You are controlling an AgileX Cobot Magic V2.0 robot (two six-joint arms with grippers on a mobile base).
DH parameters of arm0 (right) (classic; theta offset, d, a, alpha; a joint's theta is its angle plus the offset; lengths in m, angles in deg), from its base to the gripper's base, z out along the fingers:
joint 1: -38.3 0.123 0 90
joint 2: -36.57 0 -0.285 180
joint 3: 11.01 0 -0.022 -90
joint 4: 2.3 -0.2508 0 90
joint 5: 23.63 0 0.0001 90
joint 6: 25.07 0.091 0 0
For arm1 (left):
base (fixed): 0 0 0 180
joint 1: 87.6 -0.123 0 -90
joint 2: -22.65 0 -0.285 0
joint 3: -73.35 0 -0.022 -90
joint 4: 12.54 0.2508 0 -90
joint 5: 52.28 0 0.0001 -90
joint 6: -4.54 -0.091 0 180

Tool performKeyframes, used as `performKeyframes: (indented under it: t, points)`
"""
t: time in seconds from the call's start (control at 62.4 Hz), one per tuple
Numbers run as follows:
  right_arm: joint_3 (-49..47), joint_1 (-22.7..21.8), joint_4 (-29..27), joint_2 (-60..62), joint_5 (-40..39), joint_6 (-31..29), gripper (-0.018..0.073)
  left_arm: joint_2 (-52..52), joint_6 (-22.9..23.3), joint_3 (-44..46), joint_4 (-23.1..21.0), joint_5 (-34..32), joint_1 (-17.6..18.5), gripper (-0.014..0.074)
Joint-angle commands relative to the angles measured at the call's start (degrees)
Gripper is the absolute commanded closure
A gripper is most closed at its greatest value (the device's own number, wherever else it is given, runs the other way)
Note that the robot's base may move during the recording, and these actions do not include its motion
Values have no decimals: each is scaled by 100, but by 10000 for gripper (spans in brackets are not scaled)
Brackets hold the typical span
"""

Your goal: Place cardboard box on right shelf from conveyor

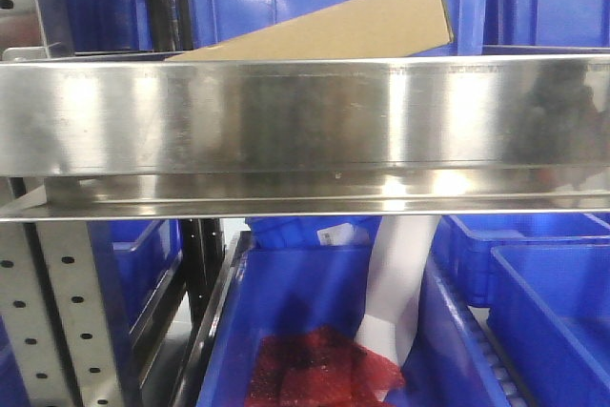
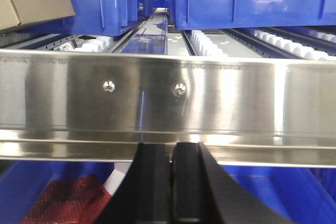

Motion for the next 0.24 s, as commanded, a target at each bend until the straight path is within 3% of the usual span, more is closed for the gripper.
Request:
performKeyframes:
  t: [0.0, 0.224]
  points:
    - [-31, -24, -24, 76, -552, -41, 524, 68, 29, 21, -27, -515, 15, 715]
    - [-31, -24, -24, 76, -552, -41, 524, 68, 29, 21, -27, -515, 15, 715]
